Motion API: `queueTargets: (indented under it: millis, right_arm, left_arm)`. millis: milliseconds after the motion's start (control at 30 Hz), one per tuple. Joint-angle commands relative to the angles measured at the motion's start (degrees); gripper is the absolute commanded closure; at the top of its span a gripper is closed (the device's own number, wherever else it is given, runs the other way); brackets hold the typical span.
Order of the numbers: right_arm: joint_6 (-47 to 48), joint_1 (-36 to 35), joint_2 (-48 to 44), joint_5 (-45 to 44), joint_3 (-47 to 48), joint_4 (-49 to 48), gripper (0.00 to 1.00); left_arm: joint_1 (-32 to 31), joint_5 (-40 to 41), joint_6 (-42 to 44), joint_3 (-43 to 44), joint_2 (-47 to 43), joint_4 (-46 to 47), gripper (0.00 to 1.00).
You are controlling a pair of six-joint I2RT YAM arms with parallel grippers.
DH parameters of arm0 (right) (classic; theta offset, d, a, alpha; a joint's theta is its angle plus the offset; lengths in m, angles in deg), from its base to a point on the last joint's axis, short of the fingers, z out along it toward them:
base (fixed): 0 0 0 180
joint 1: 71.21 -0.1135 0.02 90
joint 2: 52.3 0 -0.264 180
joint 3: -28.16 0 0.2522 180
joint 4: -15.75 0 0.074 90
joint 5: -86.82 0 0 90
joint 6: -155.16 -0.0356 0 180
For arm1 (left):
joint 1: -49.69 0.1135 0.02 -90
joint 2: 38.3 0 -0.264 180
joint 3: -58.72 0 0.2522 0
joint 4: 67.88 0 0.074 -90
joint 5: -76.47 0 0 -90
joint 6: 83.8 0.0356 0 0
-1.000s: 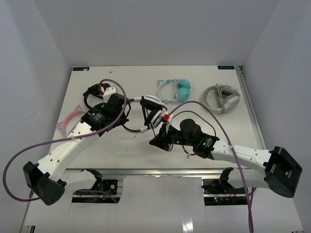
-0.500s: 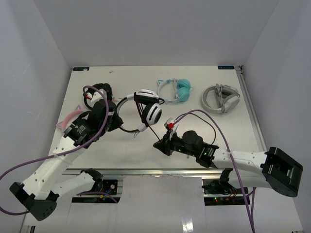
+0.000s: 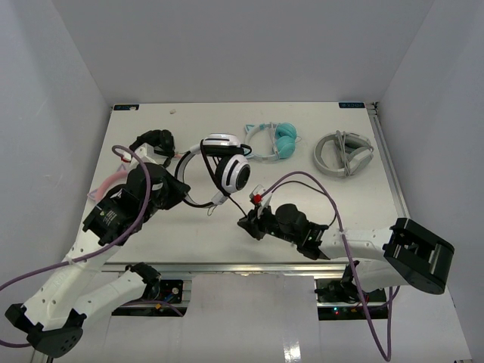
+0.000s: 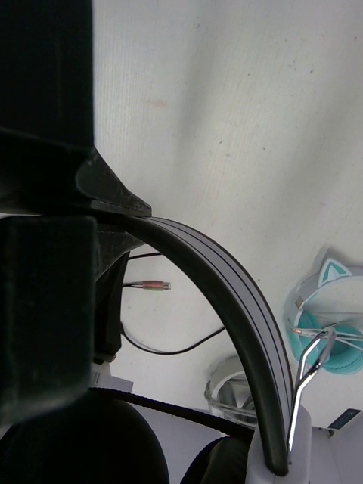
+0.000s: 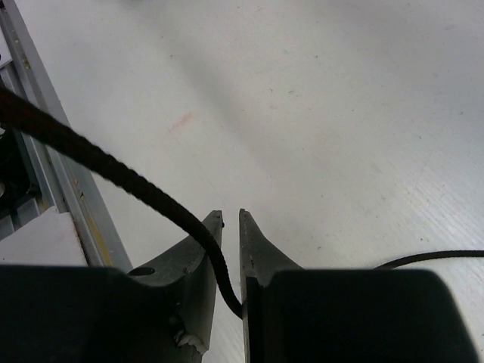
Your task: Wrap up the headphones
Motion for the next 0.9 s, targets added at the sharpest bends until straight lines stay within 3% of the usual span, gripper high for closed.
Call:
queueTargets:
  millis: [0,200,367,433,533,800,867]
  right_arm:
    - [5.9,-0.2,2.5,-1.4,3.0,-7.8,0.77]
    - [9.6,0.4,6.9,-4.0,3.6,-11.9,0.75]
    - [10.2,3.0,10.9,-0.6,2.9,-17.7,0.76]
    - [9.7,4.8,12.3,0.5,2.7,-21.4,0.89]
    - [8.7,7.0,13.7,2.0,2.8,-23.6,0.92]
    - [6.9,12.9,10.5,7.1,3.1,-22.3,0.92]
    - [6.9,14.2,8.9,7.5,4.1,-19.5,0.92]
  left_arm:
    - [0.3,-4.7,-4.4,3.1,-3.6,4.3,1.0]
    - [0.3,-6.7,-5.0,4.5,-5.7,3.0,1.0]
    - [0.3,-9.1,-5.2,5.3,-6.9,2.8,1.0]
    - [0.3,-10.5,-4.8,5.4,-7.4,2.8,1.0]
    - [0.3,-12.2,-3.3,4.8,-8.4,3.2,1.0]
    - [0.3,-21.1,12.1,4.6,-11.3,3.0,1.0]
    - [0.3,-27.7,17.1,4.8,-10.4,3.2,1.0]
